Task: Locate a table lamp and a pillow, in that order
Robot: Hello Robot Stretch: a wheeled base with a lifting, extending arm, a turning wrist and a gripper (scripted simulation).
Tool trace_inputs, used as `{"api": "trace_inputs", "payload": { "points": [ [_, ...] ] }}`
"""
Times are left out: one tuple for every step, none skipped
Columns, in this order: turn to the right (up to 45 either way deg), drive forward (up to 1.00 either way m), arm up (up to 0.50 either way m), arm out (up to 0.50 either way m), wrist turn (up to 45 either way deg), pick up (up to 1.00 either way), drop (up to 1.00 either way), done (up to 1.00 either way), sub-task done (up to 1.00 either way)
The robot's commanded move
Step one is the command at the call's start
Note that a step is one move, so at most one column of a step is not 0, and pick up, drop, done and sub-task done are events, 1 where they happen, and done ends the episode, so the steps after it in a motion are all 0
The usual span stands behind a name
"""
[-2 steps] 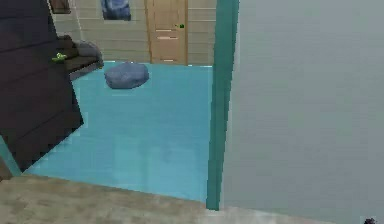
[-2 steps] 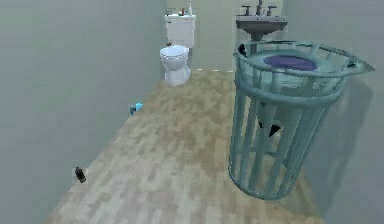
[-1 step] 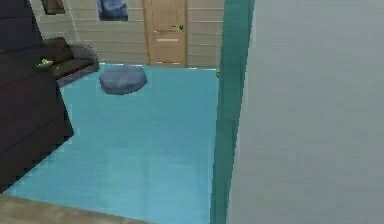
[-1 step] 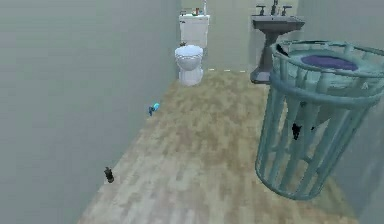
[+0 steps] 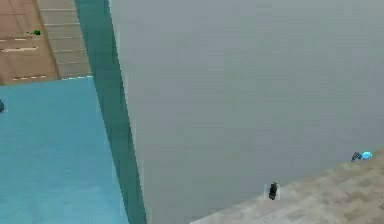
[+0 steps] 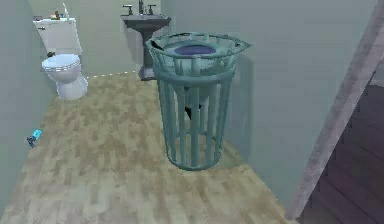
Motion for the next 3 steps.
{"api": "trace_inputs", "payload": {
  "points": [
    [0.0,0.3,0.0,0.0,0.0,0.0,0.0,0.0,0.0],
    [-45.0,0.0,0.0,0.0,0.0,0.0,0.0,0.0,0.0],
    [-45.0,0.0,0.0,0.0,0.0,0.0,0.0,0.0,0.0]
  ]
}}
